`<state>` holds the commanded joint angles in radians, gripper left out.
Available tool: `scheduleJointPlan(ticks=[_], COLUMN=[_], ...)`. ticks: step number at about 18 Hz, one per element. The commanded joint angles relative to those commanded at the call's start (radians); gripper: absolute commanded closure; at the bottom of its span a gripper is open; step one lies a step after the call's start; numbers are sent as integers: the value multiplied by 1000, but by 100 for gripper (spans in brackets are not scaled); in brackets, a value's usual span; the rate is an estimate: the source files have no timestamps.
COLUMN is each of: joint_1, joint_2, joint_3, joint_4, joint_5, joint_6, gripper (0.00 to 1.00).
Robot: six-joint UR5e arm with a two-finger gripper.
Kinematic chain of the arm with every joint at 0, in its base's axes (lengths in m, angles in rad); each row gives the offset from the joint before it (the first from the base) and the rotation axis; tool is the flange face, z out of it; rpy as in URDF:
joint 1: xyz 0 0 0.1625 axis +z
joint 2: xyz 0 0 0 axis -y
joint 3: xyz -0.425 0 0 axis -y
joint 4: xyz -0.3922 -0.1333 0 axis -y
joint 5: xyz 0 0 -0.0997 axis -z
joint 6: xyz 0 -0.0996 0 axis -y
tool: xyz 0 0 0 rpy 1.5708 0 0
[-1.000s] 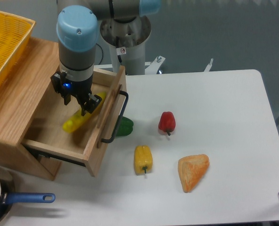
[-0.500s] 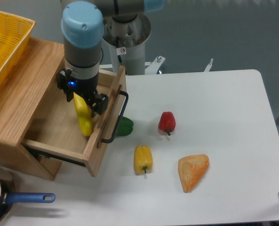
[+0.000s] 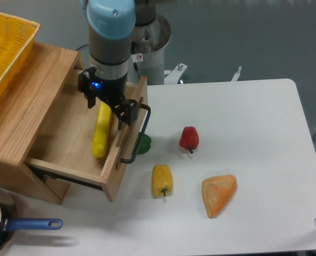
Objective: Place the banana in the top drawer
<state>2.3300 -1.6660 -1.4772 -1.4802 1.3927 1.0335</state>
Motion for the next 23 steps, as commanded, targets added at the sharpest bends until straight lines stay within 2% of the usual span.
scheduleJointPlan(ticks=[11, 17, 23], joint_1=[98, 137, 189], joint_2=[29, 32, 31], joint_3=[-8, -28, -57], joint_4=[8, 0, 15], joint_5=[14, 138, 166], joint_6=[316, 489, 646], gripper=[0, 0, 0])
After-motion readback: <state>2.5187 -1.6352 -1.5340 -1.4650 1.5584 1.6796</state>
